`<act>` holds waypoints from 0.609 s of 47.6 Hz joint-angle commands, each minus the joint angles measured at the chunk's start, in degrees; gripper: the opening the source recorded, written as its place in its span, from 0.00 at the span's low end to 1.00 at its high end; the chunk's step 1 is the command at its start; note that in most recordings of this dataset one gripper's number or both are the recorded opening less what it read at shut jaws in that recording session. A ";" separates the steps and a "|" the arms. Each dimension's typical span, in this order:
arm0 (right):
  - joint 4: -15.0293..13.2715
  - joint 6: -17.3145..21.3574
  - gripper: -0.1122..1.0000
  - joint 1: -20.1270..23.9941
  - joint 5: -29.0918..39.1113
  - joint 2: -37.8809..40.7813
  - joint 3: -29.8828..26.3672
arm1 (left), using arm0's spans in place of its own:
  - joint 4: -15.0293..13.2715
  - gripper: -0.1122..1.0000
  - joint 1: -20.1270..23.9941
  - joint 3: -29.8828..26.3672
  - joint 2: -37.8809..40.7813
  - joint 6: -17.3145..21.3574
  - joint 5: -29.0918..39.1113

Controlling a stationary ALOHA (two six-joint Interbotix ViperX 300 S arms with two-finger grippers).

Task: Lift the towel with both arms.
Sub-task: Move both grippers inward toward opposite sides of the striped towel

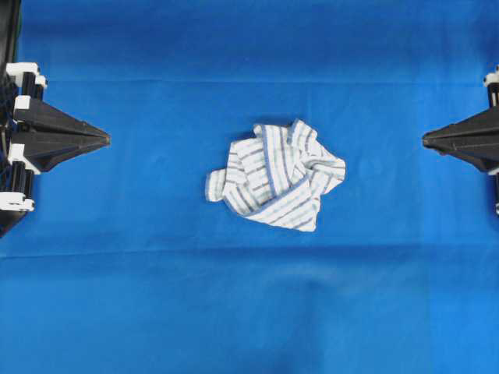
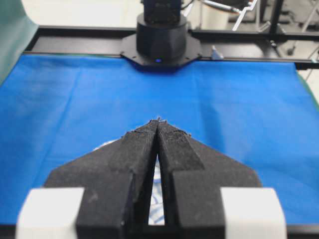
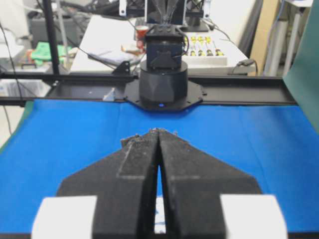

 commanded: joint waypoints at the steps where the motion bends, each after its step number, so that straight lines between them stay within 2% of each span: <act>1: 0.09 0.44 0.10 0.18 -0.09 0.44 -1.41 | -1.05 0.10 -0.53 -1.49 0.62 -0.53 0.44; 16: 0.09 0.79 0.10 0.09 7.21 5.19 -6.24 | -1.05 0.10 -0.44 -3.52 3.34 -0.09 2.02; 29: 0.35 0.88 0.10 0.09 9.93 13.45 -8.53 | -1.05 0.11 -0.44 -5.89 14.15 0.00 2.02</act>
